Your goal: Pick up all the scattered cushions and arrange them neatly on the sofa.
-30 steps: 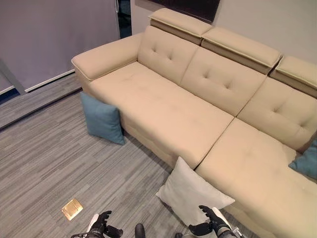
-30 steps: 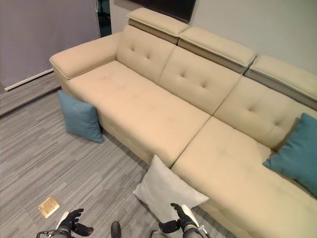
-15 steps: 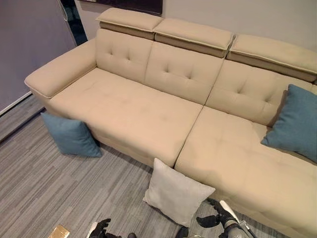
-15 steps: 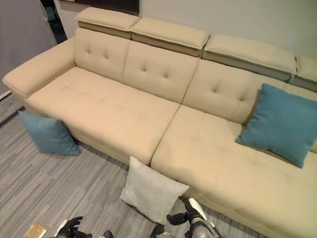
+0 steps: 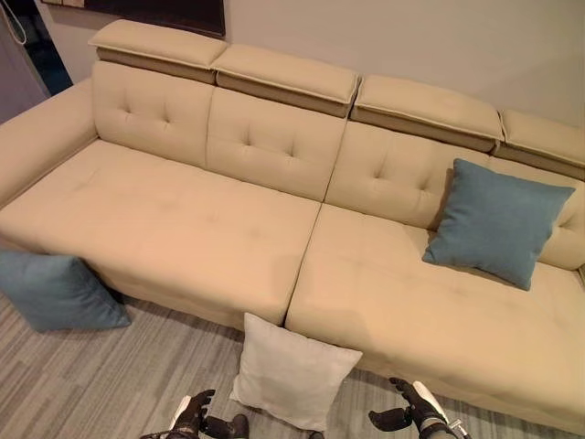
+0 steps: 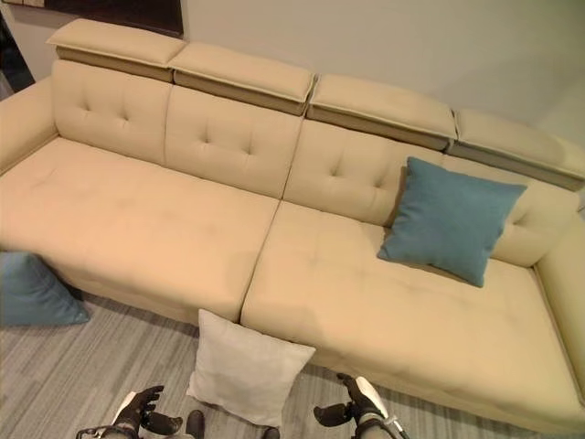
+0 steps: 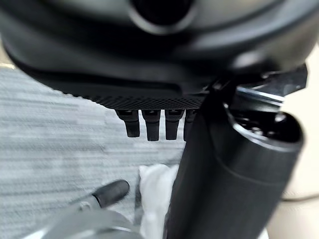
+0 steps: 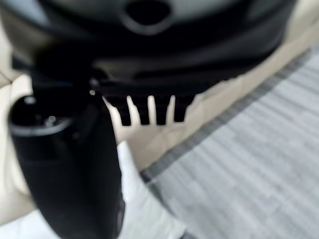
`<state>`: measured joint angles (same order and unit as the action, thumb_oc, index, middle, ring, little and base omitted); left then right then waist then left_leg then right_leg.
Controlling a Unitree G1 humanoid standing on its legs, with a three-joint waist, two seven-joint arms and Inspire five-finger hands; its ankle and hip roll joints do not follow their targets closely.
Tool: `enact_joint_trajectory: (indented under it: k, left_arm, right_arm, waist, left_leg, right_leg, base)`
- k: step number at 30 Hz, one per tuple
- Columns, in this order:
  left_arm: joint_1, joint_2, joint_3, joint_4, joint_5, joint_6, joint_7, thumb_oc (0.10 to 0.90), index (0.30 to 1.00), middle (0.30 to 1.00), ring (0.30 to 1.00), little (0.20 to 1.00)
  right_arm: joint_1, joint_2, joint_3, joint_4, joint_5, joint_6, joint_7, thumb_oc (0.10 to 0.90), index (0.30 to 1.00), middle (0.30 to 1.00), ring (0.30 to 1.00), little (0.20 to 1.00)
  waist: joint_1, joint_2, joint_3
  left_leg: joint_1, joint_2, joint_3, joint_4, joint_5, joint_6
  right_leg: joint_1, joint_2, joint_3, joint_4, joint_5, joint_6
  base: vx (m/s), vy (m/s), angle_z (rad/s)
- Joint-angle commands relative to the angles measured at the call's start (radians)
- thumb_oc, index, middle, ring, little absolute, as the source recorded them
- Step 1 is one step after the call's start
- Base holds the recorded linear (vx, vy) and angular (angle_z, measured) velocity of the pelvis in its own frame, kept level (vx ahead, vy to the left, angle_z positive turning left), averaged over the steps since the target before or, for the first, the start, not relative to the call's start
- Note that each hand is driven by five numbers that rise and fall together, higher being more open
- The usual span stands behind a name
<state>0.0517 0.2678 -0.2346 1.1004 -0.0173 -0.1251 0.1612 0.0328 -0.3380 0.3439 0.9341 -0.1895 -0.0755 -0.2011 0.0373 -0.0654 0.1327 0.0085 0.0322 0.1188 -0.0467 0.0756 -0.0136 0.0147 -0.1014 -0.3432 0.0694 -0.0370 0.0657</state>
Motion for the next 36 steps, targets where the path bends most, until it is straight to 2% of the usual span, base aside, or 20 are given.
enact_joint_trajectory:
  k: [1, 5, 6, 7, 8, 10, 14, 18, 21, 22, 23, 24, 25, 33, 34, 35, 36]
  left_arm:
    - [-0.014, 0.027, 0.012, 0.013, 0.01, -0.02, 0.012, 0.8, 0.9, 0.9, 0.9, 0.9]
    - [-0.029, 0.043, 0.013, 0.019, 0.016, -0.022, 0.016, 0.8, 0.9, 0.9, 0.9, 0.9]
    - [-0.029, 0.043, 0.013, 0.019, 0.016, -0.022, 0.016, 0.8, 0.9, 0.9, 0.9, 0.9]
    - [-0.04, 0.056, 0.016, 0.013, 0.016, -0.022, 0.018, 0.8, 0.9, 0.9, 0.9, 0.9]
    - [-0.042, 0.063, 0.021, 0.009, 0.015, -0.026, 0.017, 0.8, 0.9, 0.9, 0.9, 0.9]
    - [-0.04, 0.064, 0.02, 0.001, 0.014, -0.027, 0.018, 0.8, 0.9, 0.9, 0.9, 0.9]
    - [-0.058, 0.061, 0.024, -0.017, -0.009, -0.031, 0.026, 0.8, 0.9, 0.9, 0.9, 0.9]
    - [-0.103, 0.064, 0.033, -0.059, -0.074, -0.048, 0.064, 0.8, 0.9, 0.9, 0.9, 0.9]
    - [-0.158, 0.072, 0.031, -0.115, -0.139, -0.069, 0.098, 0.8, 0.9, 0.9, 0.9, 0.9]
    - [-0.193, 0.08, 0.026, -0.141, -0.17, -0.081, 0.116, 0.8, 0.9, 0.9, 0.9, 0.9]
    - [-0.214, 0.082, 0.026, -0.156, -0.194, -0.087, 0.124, 0.8, 0.9, 0.9, 0.9, 0.9]
    - [-0.258, 0.092, 0.024, -0.183, -0.232, -0.101, 0.146, 0.8, 0.9, 0.9, 0.9, 0.9]
    - [-0.259, 0.092, 0.024, -0.182, -0.232, -0.101, 0.146, 0.8, 0.9, 0.9, 0.9, 0.9]
    - [-0.453, 0.123, 0.002, -0.24, -0.337, -0.147, 0.225, 0.8, 0.9, 0.9, 0.9, 0.9]
    - [-0.492, 0.136, 0.004, -0.257, -0.348, -0.15, 0.235, 0.8, 0.9, 0.9, 0.9, 0.9]
    - [-0.494, 0.136, 0.004, -0.256, -0.348, -0.15, 0.235, 0.8, 0.9, 0.9, 0.9, 0.9]
    - [-0.524, 0.145, 0.002, -0.258, -0.35, -0.154, 0.243, 0.8, 0.9, 0.9, 0.9, 0.9]
  right_arm:
    - [-0.093, -0.024, -0.005, -0.061, 0.0, -0.021, -0.033, 0.8, 0.9, 0.9, 0.9, 0.9]
    - [-0.124, -0.018, -0.007, -0.084, 0.009, -0.02, -0.041, 0.8, 0.9, 0.9, 0.9, 0.9]
    - [-0.125, -0.018, -0.007, -0.083, 0.009, -0.02, -0.041, 0.8, 0.9, 0.9, 0.9, 0.9]
    - [-0.135, -0.015, -0.005, -0.09, 0.015, -0.022, -0.042, 0.8, 0.9, 0.9, 0.9, 0.9]
    - [-0.132, -0.011, -0.004, -0.084, 0.018, -0.029, -0.041, 0.8, 0.9, 0.9, 0.9, 0.9]
    - [-0.133, -0.011, -0.007, -0.08, 0.02, -0.027, -0.043, 0.8, 0.9, 0.9, 0.9, 0.9]
    - [-0.152, -0.021, -0.019, -0.066, 0.035, -0.026, -0.062, 0.8, 0.9, 0.9, 0.9, 0.9]
    - [-0.183, -0.029, -0.046, -0.08, 0.079, -0.03, -0.101, 0.8, 0.9, 0.9, 0.9, 0.9]
    - [-0.22, -0.029, -0.075, -0.091, 0.135, -0.04, -0.134, 0.8, 0.9, 0.9, 0.9, 0.9]
    - [-0.246, -0.03, -0.087, -0.095, 0.163, -0.044, -0.151, 0.8, 0.9, 0.9, 0.9, 0.9]
    - [-0.26, -0.029, -0.097, -0.102, 0.19, -0.047, -0.159, 0.8, 0.9, 0.9, 0.9, 0.9]
    - [-0.295, -0.027, -0.115, -0.109, 0.233, -0.053, -0.182, 0.8, 0.9, 0.9, 0.9, 0.9]
    - [-0.296, -0.027, -0.115, -0.108, 0.233, -0.053, -0.182, 0.8, 0.9, 0.9, 0.9, 0.9]
    - [-0.487, -0.014, -0.139, -0.128, 0.378, -0.098, -0.262, 0.8, 0.9, 0.9, 0.9, 0.9]
    - [-0.535, -0.028, -0.141, -0.126, 0.392, -0.104, -0.269, 0.8, 0.9, 0.9, 0.9, 0.9]
    - [-0.537, -0.028, -0.141, -0.124, 0.392, -0.104, -0.269, 0.8, 0.9, 0.9, 0.9, 0.9]
    - [-0.571, -0.033, -0.139, -0.114, 0.397, -0.11, -0.278, 0.8, 0.9, 0.9, 0.9, 0.9]
  waist:
    - [0.023, -0.008, 0.029]
    - [0.022, 0.001, 0.054]
    - [0.022, 0.0, 0.053]
    - [0.029, 0.004, 0.062]
    - [0.041, -0.003, 0.054]
    - [0.046, -0.008, 0.049]
    - [0.044, -0.002, 0.06]
    - [0.044, -0.001, 0.103]
    - [0.042, 0.009, 0.157]
    - [0.039, 0.017, 0.185]
    - [0.037, 0.024, 0.191]
    - [0.031, 0.031, 0.207]
    - [0.03, 0.031, 0.204]
    - [0.009, 0.058, 0.227]
    - [0.005, 0.064, 0.222]
    - [0.005, 0.064, 0.219]
    - [0.001, 0.065, 0.216]
  left_leg:
    - [0.013, -0.026, -0.04, 0.051, -0.133, -0.011]
    - [-0.002, -0.034, -0.015, 0.028, -0.116, 0.004]
    - [-0.003, -0.035, -0.014, 0.028, -0.116, 0.004]
    - [-0.016, -0.03, 0.005, 0.02, -0.104, 0.008]
    - [-0.018, -0.037, 0.026, 0.006, -0.099, 0.004]
    - [-0.024, -0.041, 0.035, 0.003, -0.094, 0.004]
    - [-0.058, -0.03, 0.038, 0.009, -0.087, 0.003]
    - [-0.142, -0.013, 0.04, 0.039, -0.076, -0.006]
    - [-0.25, 0.0, 0.023, 0.113, -0.077, -0.009]
    - [-0.316, 0.003, 0.014, 0.164, -0.079, -0.009]
    - [-0.352, 0.007, 0.003, 0.196, -0.105, -0.017]
    - [-0.446, 0.007, -0.008, 0.258, -0.107, -0.016]
    - [-0.453, 0.007, -0.009, 0.262, -0.109, -0.016]
    - [-0.847, 0.047, -0.021, 0.56, -0.167, -0.004]
    - [-0.943, 0.049, -0.026, 0.634, -0.184, -0.003]
    - [-0.952, 0.049, -0.026, 0.639, -0.186, -0.003]
    - [-1.0, 0.054, -0.027, 0.675, -0.196, -0.003]
  right_leg:
    - [-0.047, -0.055, 0.062, -0.024, 0.072, 0.1]
    - [-0.107, -0.082, 0.076, 0.005, 0.1, 0.127]
    - [-0.108, -0.082, 0.077, 0.006, 0.1, 0.127]
    - [-0.113, -0.088, 0.048, 0.041, 0.085, 0.123]
    - [-0.073, -0.081, 0.017, 0.034, 0.057, 0.117]
    - [-0.068, -0.082, -0.002, 0.023, 0.059, 0.115]
    - [-0.097, -0.075, 0.022, -0.009, 0.074, 0.113]
    - [-0.132, -0.077, 0.023, -0.032, 0.081, 0.105]
    - [-0.236, -0.091, 0.018, 0.028, 0.076, 0.088]
    - [-0.306, -0.103, 0.007, 0.085, 0.069, 0.078]
    - [-0.346, -0.105, 0.01, 0.126, 0.041, 0.08]
    - [-0.435, -0.119, 0.001, 0.187, 0.027, 0.069]
    - [-0.441, -0.119, 0.001, 0.191, 0.025, 0.069]
    - [-0.828, -0.177, 0.042, 0.497, -0.061, 0.038]
    - [-0.916, -0.186, 0.057, 0.567, -0.078, 0.03]
    - [-0.924, -0.187, 0.058, 0.572, -0.08, 0.03]
    - [-0.975, -0.191, 0.061, 0.614, -0.094, 0.028]
  base:
    - [-0.06, 0.159, -0.35]
    - [-0.11, 0.099, -0.35]
    - [-0.14, 0.044, -0.5]
    - [-0.12, 0.061, -0.4]
    - [-0.13, 0.061, -0.25]
    - [-0.03, 0.011, -0.19]
    - [-0.1, -0.077, -0.2]
    - [-0.19, -0.099, 0.01]
    - [-0.26, -0.065, 0.05]
    - [-0.21, -0.062, 0.06]
    - [-0.25, -0.069, 0.18]
    - [-0.12, -0.049, 0.27]
    - [-0.16, -0.035, 0.35]
    - [-0.11, 0.039, 0.1]
    - [-0.04, 0.049, 0.04]
    - [-0.01, 0.048, -0.02]
    - [0.01, 0.06, -0.07]
